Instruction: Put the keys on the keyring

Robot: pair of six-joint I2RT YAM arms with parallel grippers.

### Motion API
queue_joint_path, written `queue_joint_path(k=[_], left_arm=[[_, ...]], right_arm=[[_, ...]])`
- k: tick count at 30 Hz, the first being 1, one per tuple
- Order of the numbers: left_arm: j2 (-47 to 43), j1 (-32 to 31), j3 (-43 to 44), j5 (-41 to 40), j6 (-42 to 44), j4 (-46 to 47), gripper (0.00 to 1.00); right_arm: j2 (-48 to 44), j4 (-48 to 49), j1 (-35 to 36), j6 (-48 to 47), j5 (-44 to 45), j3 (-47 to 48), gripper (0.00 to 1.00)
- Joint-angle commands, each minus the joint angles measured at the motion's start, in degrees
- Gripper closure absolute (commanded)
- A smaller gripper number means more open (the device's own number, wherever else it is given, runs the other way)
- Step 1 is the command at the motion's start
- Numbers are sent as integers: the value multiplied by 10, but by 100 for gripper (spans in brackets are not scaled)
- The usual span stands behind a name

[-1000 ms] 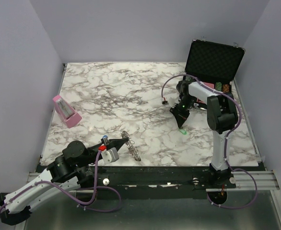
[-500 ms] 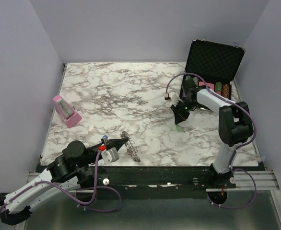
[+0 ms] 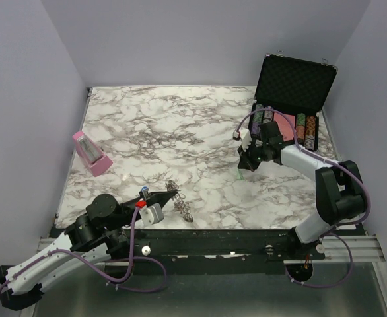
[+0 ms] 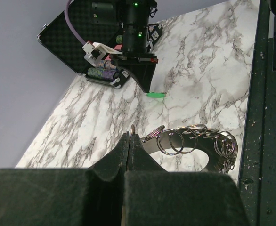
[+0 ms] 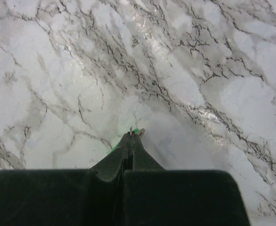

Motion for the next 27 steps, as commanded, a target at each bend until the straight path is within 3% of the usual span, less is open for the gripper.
queue_joint_path(k=[1, 27], left_arm=[[-7, -1, 10, 5, 4, 19, 100], [-4, 0, 10, 5, 5, 19, 100]], right_arm=[[-7, 88, 2, 25, -9, -29, 100], [25, 145, 11, 92, -10, -52, 99]])
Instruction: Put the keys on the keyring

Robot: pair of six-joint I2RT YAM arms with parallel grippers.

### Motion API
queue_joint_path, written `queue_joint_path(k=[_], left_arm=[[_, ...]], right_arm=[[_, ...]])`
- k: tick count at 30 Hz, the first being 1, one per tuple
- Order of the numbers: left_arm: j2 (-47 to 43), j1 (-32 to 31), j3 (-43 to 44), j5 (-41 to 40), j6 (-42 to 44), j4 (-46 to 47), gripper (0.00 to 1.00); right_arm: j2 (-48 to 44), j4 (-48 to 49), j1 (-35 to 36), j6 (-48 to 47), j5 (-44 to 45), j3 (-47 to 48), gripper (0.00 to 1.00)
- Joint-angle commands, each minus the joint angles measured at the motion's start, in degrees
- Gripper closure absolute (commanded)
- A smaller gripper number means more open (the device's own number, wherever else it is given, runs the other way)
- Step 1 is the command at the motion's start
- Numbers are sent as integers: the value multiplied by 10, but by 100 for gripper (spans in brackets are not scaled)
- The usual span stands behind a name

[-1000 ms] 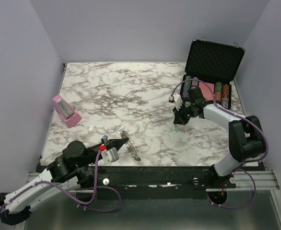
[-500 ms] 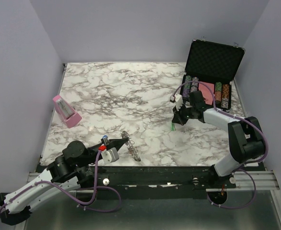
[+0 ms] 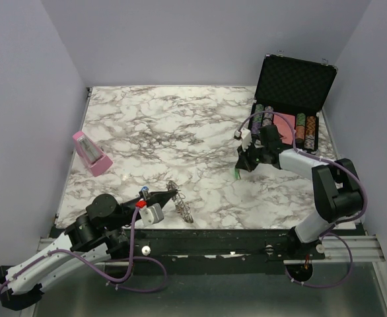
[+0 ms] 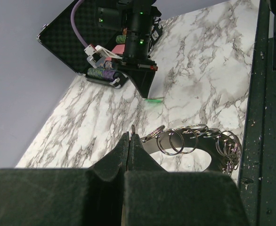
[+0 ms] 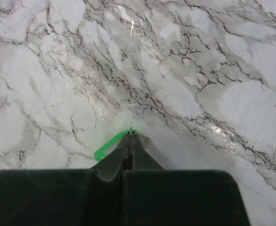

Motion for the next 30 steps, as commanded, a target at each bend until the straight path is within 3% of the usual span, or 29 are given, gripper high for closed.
queue_joint_path(k=[1, 30], left_arm=[[-4, 0, 10, 5, 5, 19, 100], [-3, -1, 11, 5, 6, 15, 100]], right_arm=[[19, 11, 12, 15, -6, -1, 99], [67, -74, 27, -11, 0, 71, 82]])
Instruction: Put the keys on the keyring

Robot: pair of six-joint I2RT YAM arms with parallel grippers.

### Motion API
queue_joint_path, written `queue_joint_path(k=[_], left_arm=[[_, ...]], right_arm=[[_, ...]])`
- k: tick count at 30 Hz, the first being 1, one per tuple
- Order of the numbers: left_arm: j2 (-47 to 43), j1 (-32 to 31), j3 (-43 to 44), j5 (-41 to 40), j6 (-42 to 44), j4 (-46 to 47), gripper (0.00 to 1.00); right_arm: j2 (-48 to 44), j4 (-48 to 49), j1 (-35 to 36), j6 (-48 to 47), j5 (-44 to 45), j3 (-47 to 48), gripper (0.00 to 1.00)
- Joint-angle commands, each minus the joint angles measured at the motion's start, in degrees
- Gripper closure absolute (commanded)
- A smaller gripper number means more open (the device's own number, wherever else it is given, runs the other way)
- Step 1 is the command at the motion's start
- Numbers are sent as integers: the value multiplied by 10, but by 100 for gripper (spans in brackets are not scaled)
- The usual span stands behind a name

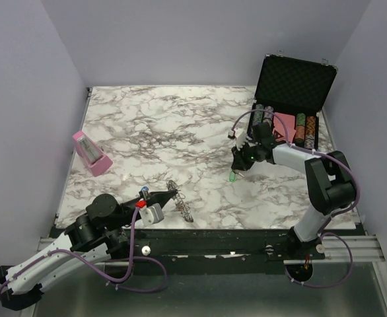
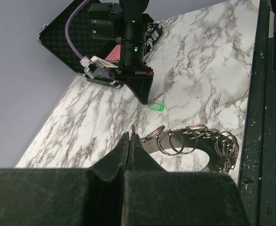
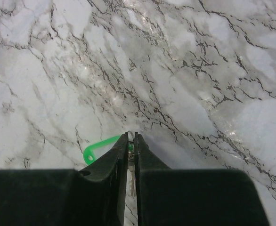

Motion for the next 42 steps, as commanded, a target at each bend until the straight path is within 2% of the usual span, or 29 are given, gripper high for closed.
queue_joint_path(k=[1, 8, 23, 42], left_arm=[[-3, -1, 10, 4, 5, 15, 100], [-3, -1, 12, 4, 6, 14, 100], [-5, -1, 10, 4, 6, 13, 100], [-6, -1, 11, 4, 6, 13, 100]], right_arm=[[18, -46, 6, -22, -3, 29, 82], [53, -132, 4, -53, -25, 80, 80], [102, -240, 4, -65, -28, 165, 76], [122, -290, 5, -80, -17, 202, 76]])
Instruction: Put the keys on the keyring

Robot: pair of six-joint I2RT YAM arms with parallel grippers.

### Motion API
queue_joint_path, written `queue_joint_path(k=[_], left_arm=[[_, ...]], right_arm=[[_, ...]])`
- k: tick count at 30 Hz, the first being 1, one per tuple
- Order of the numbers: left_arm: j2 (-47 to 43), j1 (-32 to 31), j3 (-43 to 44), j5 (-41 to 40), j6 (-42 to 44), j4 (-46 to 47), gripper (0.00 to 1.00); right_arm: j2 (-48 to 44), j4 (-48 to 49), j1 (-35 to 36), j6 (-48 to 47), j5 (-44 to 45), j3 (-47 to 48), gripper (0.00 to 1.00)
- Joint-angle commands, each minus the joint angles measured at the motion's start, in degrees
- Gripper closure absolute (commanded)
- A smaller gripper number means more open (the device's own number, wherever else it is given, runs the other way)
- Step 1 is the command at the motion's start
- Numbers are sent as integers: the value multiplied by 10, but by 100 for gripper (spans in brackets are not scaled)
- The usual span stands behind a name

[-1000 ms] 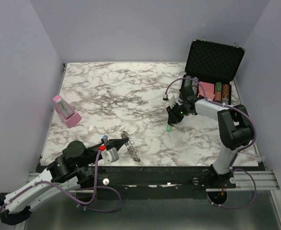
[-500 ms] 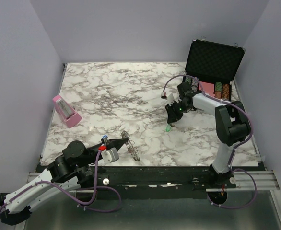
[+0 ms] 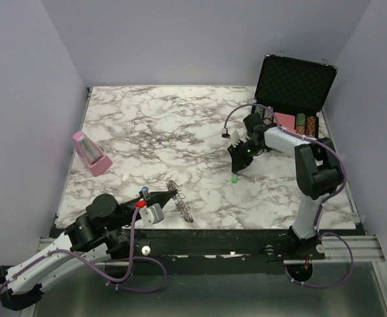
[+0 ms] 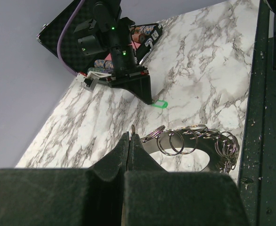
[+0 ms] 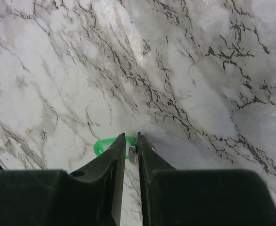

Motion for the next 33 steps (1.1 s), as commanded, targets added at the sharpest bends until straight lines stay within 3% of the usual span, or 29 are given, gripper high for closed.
queue_joint_path(k=[1, 33], left_arm=[[-6, -1, 11, 5, 6, 13, 100], [-6, -1, 12, 5, 5, 12, 100]], right_arm=[[12, -24, 3, -8, -4, 24, 76], [43, -94, 2, -32, 25, 71, 80]])
